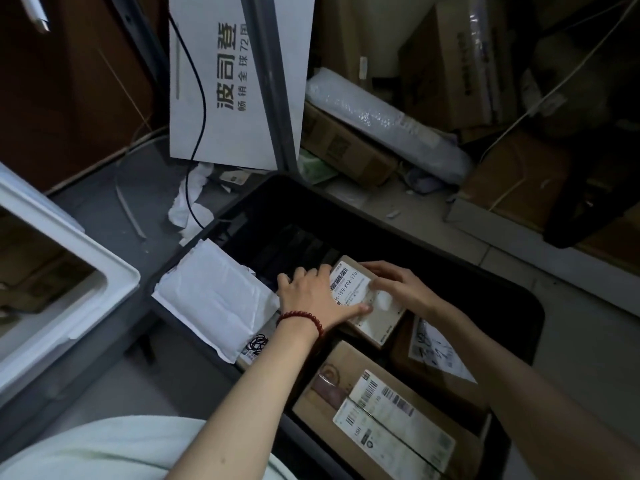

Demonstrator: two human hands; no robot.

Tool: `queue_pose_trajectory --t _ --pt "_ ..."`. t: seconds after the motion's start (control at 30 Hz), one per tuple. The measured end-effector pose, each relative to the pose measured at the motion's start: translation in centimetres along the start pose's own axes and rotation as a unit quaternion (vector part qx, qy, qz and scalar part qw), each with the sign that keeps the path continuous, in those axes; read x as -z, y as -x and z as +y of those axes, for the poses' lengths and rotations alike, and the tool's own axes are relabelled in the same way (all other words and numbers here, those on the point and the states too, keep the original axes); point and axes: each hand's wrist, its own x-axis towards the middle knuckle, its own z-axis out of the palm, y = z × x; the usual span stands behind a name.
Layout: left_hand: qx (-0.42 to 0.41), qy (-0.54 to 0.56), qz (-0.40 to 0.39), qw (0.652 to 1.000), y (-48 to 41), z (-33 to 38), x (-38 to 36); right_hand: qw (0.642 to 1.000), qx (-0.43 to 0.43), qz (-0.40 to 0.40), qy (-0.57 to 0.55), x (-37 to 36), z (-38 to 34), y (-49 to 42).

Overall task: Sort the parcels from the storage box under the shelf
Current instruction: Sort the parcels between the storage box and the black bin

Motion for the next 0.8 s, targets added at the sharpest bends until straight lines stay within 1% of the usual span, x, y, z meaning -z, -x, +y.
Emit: queue_pose_trajectory --t 0.07,0.2,0.33,0.4,0.43,0.5,0.6,0.67,0.73,0.8 --pt "-0.011 0.004 0.003 1.000 0.3 -0.1 0.1 1.000 -0.001 -0.008 0.028 0.0 -0.3 0.2" --pt "-0.038 0.007 0.033 0.999 1.4 -0.9 0.1 0.989 -0.010 -0.026 0.143 0.2 -1.6 0.7" --pt "-0.013 0.004 0.070 0.997 2.4 -3.2 1.7 0.972 0.022 0.042 0.231 0.4 -3.8 1.6" --pt "0.017 0.006 0.088 0.996 3.1 -4.7 3.2 0.952 0.047 0.065 0.296 -0.2 -5.6 1.8" --pt "0.034 0.009 0.101 0.994 3.6 -5.5 3.9 0.945 0.055 0.062 0.315 -0.7 -6.7 1.9" --pt "0.075 0.017 0.122 0.990 4.8 -7.1 5.5 0.948 0.061 0.037 0.310 -2.2 -9.1 1.8" --pt "0.172 0.057 0.146 0.973 7.5 -9.3 8.0 0.949 0.102 0.001 0.298 -5.7 -12.8 1.9" --pt "0.222 0.078 0.164 0.958 9.9 -11.5 9.6 0.929 0.154 0.019 0.336 -9.0 -15.4 2.0" --pt "0.251 0.091 0.173 0.948 12.1 -13.7 11.1 0.899 0.208 0.035 0.384 -12.3 -18.0 2.8" --pt "0.279 0.087 0.168 0.941 15.6 -16.6 12.5 0.864 0.267 0.032 0.426 -16.1 -20.2 4.0"
